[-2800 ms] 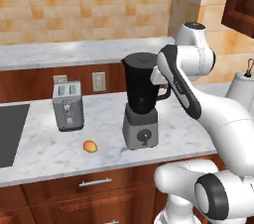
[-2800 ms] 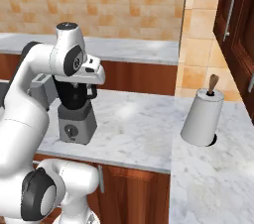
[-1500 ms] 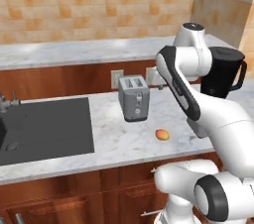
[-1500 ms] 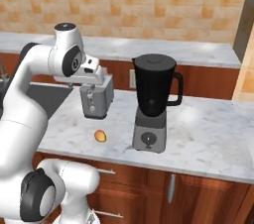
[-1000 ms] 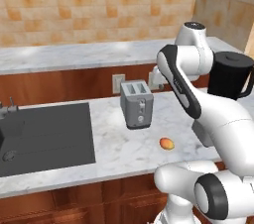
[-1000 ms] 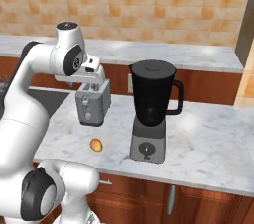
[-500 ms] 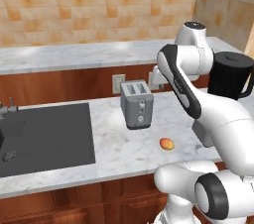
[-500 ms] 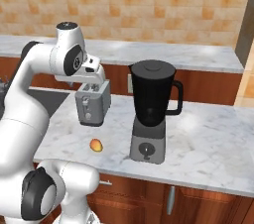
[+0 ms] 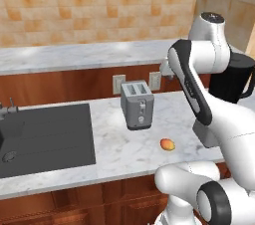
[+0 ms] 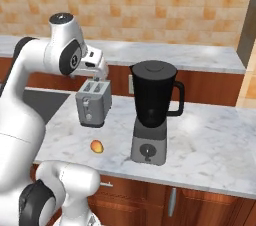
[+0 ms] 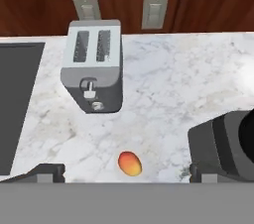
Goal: Open the blender lid, put the mango in the blender, close the lid, and start the blender.
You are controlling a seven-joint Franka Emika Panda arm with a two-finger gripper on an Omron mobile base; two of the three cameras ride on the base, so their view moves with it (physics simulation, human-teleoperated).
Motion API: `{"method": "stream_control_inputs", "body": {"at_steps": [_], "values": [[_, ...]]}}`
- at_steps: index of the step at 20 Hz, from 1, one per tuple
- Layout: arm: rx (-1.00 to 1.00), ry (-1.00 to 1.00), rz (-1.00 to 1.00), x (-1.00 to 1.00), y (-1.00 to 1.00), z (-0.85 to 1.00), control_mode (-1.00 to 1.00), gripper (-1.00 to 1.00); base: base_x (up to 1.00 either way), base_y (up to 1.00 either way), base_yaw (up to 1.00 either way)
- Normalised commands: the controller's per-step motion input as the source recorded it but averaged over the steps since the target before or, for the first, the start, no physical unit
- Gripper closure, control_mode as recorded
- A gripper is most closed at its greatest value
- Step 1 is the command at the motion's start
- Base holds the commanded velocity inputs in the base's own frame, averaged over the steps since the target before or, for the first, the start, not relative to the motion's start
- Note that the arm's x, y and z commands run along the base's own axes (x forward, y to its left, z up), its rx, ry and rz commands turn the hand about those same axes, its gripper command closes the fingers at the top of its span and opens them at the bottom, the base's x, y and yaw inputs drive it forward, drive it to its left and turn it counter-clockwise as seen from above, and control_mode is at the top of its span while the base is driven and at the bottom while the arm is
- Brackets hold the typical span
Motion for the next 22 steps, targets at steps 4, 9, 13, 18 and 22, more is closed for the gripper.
{"method": "stream_control_inputs", "body": {"at_steps": [4, 9, 13, 18, 22], "values": [[0.00, -0.32, -0.14, -0.30, -0.52, 0.98, -1.00, -1.00, 0.00, 0.00, 0.00], [0.00, -0.12, -0.20, -0.11, -0.66, 0.83, -1.00, -1.00, 0.00, 0.00, 0.00], [0.00, 0.00, -0.24, -0.05, -0.80, 0.44, -1.00, -1.00, 0.00, 0.00, 0.00], [0.01, 0.00, -0.20, 0.00, -0.88, 0.05, -1.00, -1.00, 0.00, 0.00, 0.00], [0.03, 0.04, -0.12, 0.00, -0.62, -0.07, -1.00, -1.00, 0.00, 0.00, 0.00]]}}
